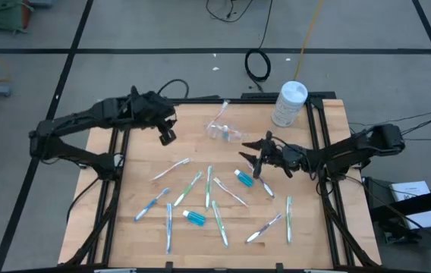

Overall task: Pick & Place toothbrushing station
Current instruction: Put the blue toothbrush into the transparent organizer

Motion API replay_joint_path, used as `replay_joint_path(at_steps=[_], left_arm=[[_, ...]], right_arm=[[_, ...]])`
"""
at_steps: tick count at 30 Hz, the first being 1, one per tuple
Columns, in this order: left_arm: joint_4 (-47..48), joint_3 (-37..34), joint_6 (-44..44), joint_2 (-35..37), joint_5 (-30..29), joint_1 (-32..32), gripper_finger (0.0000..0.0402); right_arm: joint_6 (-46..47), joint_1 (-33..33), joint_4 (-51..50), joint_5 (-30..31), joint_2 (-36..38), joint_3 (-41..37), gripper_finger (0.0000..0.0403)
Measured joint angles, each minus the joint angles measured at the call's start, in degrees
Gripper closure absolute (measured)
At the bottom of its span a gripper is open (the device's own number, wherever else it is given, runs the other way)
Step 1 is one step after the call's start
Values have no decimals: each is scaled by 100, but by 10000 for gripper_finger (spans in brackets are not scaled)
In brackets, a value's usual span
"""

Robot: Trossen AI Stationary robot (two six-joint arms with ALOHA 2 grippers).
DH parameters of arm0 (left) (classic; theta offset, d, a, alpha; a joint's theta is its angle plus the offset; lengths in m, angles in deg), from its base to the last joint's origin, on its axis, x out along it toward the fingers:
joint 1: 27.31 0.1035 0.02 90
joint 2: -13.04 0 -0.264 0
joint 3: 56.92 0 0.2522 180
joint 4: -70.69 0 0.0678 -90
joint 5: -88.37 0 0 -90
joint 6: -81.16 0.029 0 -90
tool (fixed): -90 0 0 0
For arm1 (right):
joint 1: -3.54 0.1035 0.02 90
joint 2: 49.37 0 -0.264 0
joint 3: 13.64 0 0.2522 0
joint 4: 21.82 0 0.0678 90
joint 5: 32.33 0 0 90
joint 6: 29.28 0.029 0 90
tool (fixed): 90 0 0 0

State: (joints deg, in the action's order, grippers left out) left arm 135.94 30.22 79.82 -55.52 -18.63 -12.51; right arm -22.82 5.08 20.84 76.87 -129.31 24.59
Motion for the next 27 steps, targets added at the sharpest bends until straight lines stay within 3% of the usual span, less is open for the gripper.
replay_joint_path(at_steps=[5,14,23,27], left_arm=[[-819,-955,-128,264,-2,-59,275],[-1179,-1532,-167,307,3,-60,275],[-1279,-1532,-113,291,0,-60,275],[-1268,-1532,18,291,0,-60,275]], right_arm=[[146,-7,-43,-187,-1080,770,259],[145,-296,-855,-105,-2335,2448,395],[338,-982,-1337,249,-2663,3012,400],[50,-1037,-1338,1283,-2624,3025,402]])
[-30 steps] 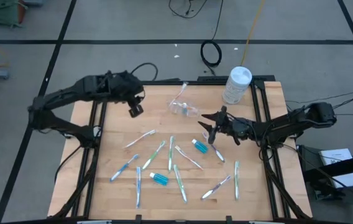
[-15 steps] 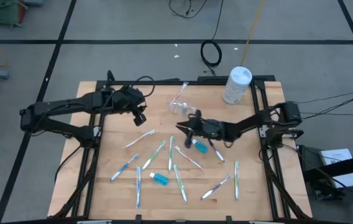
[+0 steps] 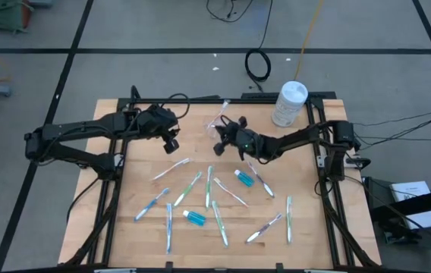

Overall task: Pick & Place toothbrushing station
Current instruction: Put the blue toothbrush into the transparent organizer

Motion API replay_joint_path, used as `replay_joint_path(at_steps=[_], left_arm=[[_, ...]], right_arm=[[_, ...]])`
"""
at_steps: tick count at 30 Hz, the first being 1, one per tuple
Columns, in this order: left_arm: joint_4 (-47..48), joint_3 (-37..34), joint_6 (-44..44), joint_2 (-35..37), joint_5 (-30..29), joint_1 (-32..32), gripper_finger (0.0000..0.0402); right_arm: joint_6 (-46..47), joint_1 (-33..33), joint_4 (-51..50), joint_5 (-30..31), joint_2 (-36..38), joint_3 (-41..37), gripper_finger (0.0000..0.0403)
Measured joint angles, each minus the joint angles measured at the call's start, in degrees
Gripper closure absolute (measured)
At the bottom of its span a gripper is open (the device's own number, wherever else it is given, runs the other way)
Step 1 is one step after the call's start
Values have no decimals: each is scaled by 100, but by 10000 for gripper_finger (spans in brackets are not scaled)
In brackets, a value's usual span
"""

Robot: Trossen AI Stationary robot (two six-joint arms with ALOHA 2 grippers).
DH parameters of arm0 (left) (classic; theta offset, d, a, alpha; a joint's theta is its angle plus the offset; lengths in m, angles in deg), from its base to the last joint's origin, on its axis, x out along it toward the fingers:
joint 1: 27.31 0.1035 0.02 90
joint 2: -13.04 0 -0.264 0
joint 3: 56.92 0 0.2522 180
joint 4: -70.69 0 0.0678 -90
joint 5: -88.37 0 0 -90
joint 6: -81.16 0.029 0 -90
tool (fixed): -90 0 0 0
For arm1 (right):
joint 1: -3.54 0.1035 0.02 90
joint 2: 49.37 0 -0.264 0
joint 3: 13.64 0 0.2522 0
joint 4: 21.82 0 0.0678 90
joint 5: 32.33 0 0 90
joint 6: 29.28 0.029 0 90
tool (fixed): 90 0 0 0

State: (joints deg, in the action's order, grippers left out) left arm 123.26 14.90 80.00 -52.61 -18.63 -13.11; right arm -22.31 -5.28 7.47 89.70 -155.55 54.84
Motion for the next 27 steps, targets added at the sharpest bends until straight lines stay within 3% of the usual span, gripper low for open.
replay_joint_path(at_steps=[7,11,17,27], left_arm=[[2,0,85,0,-1,0,275],[4,0,87,0,-2,0,275],[4,0,92,0,-2,0,275],[4,1,98,0,-4,0,275]], right_arm=[[-656,-11,-668,1776,376,-9,402],[-1067,-152,-643,2066,576,2,402],[-1157,-429,-902,1876,849,-4,402],[-1076,-87,-1204,51,1225,-4,403]])
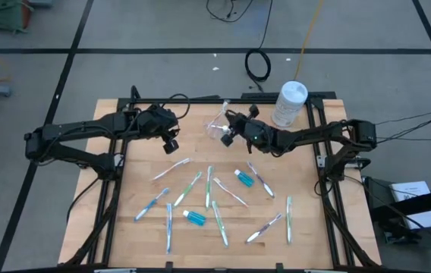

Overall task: Pick & Place toothbrushing station
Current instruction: Put the blue toothbrush into the transparent organizer

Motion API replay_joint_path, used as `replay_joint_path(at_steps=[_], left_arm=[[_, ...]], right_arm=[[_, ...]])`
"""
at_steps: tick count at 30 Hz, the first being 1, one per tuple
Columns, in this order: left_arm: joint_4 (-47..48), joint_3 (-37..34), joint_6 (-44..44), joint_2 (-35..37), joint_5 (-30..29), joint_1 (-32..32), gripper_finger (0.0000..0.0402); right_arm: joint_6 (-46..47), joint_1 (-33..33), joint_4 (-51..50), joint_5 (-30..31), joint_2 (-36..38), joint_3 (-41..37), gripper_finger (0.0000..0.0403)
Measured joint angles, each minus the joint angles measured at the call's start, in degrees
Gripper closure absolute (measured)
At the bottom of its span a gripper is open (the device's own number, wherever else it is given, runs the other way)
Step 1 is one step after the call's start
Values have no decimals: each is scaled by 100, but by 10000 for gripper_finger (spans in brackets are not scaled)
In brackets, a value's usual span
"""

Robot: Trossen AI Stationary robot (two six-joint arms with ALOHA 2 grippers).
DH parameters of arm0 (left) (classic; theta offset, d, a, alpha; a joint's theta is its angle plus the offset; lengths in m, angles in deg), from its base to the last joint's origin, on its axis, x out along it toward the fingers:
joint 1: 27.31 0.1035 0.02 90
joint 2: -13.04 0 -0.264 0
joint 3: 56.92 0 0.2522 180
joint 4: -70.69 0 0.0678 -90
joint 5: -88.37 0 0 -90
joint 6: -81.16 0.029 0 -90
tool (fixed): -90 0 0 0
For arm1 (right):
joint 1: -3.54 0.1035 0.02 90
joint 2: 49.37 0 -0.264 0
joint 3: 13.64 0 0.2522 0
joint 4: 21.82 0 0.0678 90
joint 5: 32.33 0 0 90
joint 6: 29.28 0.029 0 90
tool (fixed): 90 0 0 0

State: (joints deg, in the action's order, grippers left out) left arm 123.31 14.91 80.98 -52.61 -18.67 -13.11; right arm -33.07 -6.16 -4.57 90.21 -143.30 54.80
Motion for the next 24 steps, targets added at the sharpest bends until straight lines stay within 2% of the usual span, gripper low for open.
replay_joint_path(at_steps=[6,11,18,24], left_arm=[[-2,-1,-61,0,80,2,275],[-4,1,-411,0,366,-5,275],[37,-92,-637,-2,1311,-205,275],[37,-518,-660,-9,1598,-591,275]], right_arm=[[320,91,-492,-1207,-12,-4,403],[332,277,-1139,-1793,28,-7,403],[446,485,-2339,-1768,221,-20,397],[423,508,-2670,-1770,335,-18,373]])
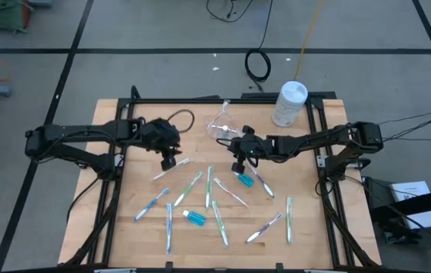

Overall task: Pick & Place toothbrushing station
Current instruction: Put the blue toothbrush into the transparent organizer

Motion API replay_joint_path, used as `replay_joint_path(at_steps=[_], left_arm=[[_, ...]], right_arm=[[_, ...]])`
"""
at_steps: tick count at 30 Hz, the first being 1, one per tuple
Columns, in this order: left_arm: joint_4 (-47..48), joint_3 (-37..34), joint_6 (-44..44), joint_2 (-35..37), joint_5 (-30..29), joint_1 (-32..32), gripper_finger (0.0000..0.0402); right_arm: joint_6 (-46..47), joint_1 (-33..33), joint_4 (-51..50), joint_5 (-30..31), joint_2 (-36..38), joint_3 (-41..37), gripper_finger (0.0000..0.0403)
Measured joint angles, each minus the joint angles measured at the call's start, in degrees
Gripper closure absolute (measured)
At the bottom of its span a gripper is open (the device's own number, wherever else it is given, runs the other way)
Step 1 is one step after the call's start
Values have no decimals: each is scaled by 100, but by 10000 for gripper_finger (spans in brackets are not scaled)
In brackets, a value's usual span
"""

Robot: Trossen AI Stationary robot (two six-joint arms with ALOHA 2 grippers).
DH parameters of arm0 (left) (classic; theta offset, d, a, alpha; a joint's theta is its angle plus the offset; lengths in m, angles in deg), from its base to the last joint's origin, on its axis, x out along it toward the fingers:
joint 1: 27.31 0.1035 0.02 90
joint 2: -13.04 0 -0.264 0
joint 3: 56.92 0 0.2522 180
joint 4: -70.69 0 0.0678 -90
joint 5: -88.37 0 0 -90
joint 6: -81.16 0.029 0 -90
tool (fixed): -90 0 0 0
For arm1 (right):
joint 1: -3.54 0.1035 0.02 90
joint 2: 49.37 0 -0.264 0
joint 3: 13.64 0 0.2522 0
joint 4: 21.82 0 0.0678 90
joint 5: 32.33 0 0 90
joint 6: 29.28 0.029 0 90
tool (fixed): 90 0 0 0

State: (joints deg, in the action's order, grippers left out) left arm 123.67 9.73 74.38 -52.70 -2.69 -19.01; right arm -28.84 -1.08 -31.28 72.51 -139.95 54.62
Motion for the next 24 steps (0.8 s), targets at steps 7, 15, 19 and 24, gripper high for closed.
replay_joint_path(at_steps=[7,15,19,24], left_arm=[[-23,-395,-496,1,-71,-285,275],[-367,-694,-1093,2,-523,-282,275],[-287,-797,-1058,-31,-151,-304,275],[-93,-808,-1645,-39,450,-510,275]], right_arm=[[-403,-3,409,-12,6,13,326],[-1071,-3,458,-7,53,13,287],[-1359,-3,437,-11,52,11,284],[-1597,-3,469,-12,52,11,288]])
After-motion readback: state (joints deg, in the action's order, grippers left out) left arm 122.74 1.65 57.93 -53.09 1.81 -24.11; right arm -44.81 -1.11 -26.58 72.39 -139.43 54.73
